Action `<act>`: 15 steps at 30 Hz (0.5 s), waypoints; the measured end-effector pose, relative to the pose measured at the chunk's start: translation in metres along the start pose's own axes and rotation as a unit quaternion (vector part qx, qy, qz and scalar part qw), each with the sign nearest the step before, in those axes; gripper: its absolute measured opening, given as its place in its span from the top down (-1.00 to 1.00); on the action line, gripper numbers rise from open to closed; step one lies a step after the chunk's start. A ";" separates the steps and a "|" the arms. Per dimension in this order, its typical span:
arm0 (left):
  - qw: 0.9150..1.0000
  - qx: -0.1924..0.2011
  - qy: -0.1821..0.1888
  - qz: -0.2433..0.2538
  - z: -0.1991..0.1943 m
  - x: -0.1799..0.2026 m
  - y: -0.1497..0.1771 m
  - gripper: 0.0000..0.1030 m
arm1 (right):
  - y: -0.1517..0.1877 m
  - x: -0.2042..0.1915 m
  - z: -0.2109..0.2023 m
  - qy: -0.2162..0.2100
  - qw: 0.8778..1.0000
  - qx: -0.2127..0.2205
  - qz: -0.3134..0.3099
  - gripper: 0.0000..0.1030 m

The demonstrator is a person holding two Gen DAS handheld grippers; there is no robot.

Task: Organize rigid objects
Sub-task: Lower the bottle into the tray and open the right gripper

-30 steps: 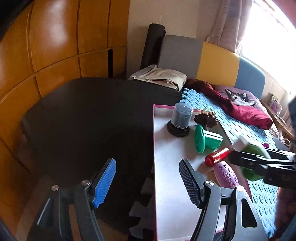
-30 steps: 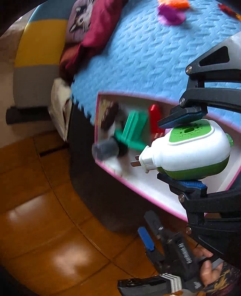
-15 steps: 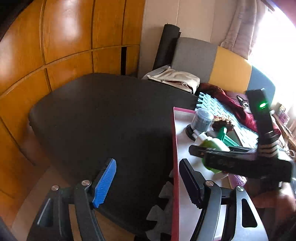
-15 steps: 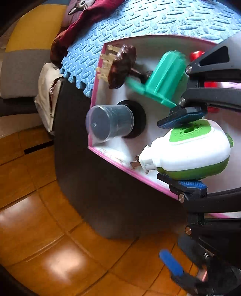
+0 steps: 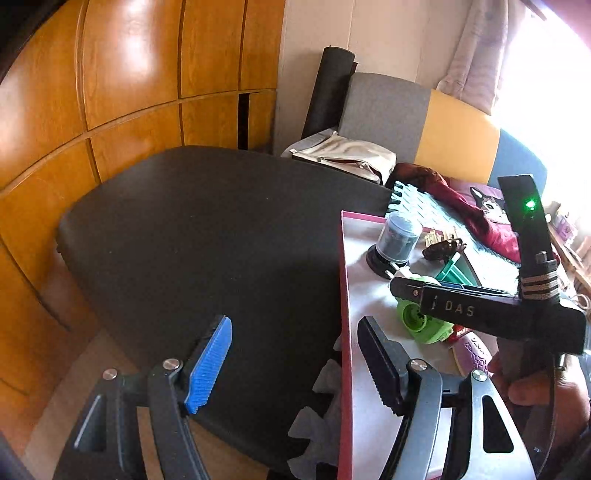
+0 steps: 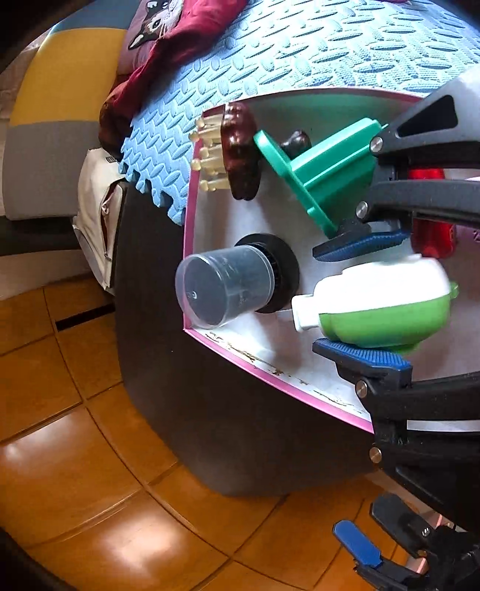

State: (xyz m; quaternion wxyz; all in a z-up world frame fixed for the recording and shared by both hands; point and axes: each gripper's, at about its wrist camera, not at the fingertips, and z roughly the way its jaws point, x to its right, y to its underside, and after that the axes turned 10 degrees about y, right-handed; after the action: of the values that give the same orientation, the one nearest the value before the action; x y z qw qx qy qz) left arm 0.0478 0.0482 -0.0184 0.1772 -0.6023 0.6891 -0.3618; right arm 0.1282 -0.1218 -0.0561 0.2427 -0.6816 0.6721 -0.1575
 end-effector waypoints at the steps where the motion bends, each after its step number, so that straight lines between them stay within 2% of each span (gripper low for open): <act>1: 1.000 -0.001 0.000 0.001 0.000 0.001 0.000 -0.39 | 0.001 0.000 -0.002 -0.001 1.000 0.001 0.001 0.13; 15: 1.000 -0.001 0.005 0.007 -0.002 0.005 0.000 -0.39 | 0.010 0.001 -0.019 0.016 1.000 0.026 0.006 0.09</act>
State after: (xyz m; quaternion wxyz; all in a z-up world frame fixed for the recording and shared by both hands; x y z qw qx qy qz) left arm 0.0451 0.0441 -0.0161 0.1759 -0.5961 0.6943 -0.3628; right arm 0.1097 -0.1246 -0.0462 0.2509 -0.6682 0.6757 -0.1844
